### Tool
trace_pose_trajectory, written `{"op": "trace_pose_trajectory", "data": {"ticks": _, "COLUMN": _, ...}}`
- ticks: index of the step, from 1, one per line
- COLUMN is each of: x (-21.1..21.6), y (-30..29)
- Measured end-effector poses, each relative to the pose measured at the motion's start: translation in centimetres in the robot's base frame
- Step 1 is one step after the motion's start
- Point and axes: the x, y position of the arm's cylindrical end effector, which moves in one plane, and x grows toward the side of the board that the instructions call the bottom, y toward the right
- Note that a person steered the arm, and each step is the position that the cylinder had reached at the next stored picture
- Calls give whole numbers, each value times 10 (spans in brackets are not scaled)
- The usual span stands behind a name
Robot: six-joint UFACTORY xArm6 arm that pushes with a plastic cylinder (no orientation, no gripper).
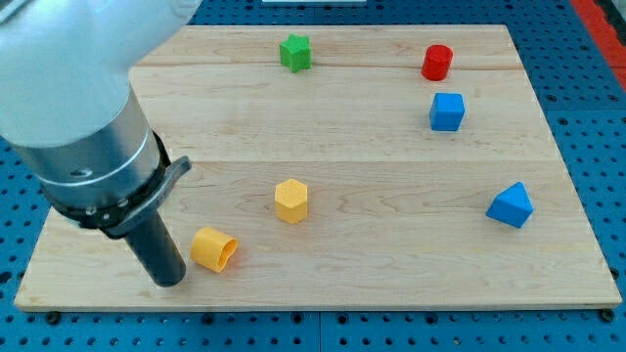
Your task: Push the yellow heart into the yellow hexagon
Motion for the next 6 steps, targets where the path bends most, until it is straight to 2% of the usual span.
{"op": "trace_pose_trajectory", "data": {"ticks": 1, "x": -26, "y": 34}}
{"op": "trace_pose_trajectory", "data": {"ticks": 3, "x": -26, "y": 68}}
{"op": "trace_pose_trajectory", "data": {"ticks": 4, "x": -22, "y": 119}}
{"op": "trace_pose_trajectory", "data": {"ticks": 5, "x": -21, "y": 144}}
{"op": "trace_pose_trajectory", "data": {"ticks": 6, "x": -21, "y": 121}}
